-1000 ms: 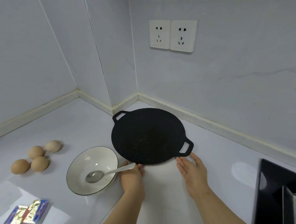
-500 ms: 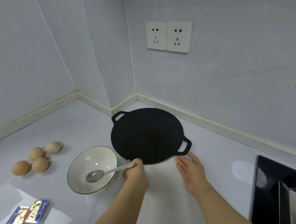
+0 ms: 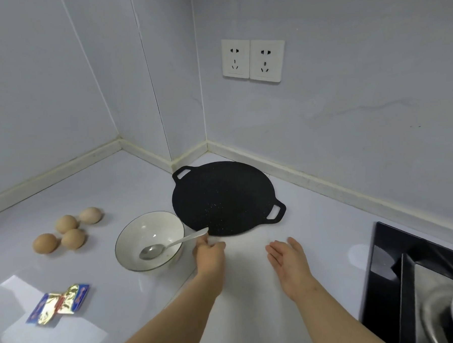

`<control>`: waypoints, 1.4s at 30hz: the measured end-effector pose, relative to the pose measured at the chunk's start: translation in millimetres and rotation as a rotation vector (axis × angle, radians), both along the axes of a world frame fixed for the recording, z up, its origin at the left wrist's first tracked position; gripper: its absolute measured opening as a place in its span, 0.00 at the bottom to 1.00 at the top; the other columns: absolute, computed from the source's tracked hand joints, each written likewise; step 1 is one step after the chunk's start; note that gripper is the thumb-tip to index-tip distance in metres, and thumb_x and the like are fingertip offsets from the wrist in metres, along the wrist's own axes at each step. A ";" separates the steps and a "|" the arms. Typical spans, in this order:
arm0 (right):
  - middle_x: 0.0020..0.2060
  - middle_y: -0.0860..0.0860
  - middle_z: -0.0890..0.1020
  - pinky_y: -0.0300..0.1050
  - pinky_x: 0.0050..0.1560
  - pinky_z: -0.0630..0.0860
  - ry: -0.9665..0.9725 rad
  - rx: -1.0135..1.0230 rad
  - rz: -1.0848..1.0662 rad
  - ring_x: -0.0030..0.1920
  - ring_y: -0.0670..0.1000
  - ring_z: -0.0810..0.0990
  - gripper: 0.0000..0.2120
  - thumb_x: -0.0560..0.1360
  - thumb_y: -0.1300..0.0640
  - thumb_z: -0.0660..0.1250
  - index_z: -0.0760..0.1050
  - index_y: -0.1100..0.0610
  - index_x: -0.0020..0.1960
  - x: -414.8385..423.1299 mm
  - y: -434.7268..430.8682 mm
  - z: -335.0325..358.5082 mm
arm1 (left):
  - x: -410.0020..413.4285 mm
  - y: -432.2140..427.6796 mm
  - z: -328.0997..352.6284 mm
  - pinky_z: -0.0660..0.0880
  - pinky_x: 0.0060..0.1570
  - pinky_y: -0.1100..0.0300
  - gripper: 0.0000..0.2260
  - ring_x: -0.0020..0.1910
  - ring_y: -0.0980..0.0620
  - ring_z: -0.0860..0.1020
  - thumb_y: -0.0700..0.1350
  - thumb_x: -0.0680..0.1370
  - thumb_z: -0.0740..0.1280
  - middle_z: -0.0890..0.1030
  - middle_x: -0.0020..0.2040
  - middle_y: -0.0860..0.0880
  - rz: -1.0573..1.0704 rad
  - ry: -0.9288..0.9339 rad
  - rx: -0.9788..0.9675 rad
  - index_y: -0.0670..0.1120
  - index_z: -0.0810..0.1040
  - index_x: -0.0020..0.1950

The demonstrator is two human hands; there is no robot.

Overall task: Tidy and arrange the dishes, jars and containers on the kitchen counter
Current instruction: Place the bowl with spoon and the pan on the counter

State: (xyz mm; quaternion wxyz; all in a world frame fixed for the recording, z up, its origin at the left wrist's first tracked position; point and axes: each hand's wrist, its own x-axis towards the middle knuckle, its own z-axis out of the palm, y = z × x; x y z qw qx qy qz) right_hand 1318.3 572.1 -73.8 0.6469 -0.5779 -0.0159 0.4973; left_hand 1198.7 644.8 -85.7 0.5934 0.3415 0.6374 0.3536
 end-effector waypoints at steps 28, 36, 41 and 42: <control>0.55 0.50 0.71 0.44 0.47 0.74 -0.216 -0.152 0.648 0.49 0.53 0.76 0.24 0.78 0.53 0.62 0.61 0.45 0.72 -142.8 25.0 34.1 | -180.7 30.6 66.3 0.71 0.51 0.50 0.25 0.60 0.41 0.70 0.44 0.77 0.64 0.64 0.69 0.43 -0.167 0.392 0.144 0.47 0.61 0.72; 0.54 0.54 0.73 0.48 0.44 0.78 -0.154 -0.103 0.618 0.46 0.58 0.79 0.17 0.80 0.59 0.57 0.62 0.47 0.67 -158.0 52.3 29.4 | -185.3 45.0 47.7 0.78 0.43 0.49 0.22 0.54 0.40 0.75 0.40 0.80 0.59 0.71 0.58 0.40 -0.142 0.131 -0.016 0.47 0.59 0.73; 0.53 0.56 0.76 0.49 0.40 0.78 -0.127 -0.099 0.591 0.46 0.57 0.79 0.20 0.80 0.62 0.56 0.62 0.49 0.69 -159.4 63.5 21.0 | -184.6 49.0 41.5 0.78 0.42 0.51 0.12 0.44 0.43 0.76 0.40 0.80 0.56 0.74 0.48 0.43 -0.164 0.111 -0.027 0.44 0.69 0.62; 0.53 0.57 0.76 0.49 0.39 0.78 -0.121 -0.099 0.584 0.47 0.57 0.79 0.20 0.80 0.62 0.56 0.62 0.49 0.70 -159.3 64.6 19.9 | -184.1 49.5 40.5 0.78 0.41 0.52 0.11 0.42 0.43 0.77 0.39 0.80 0.56 0.75 0.46 0.44 -0.164 0.103 -0.029 0.44 0.69 0.61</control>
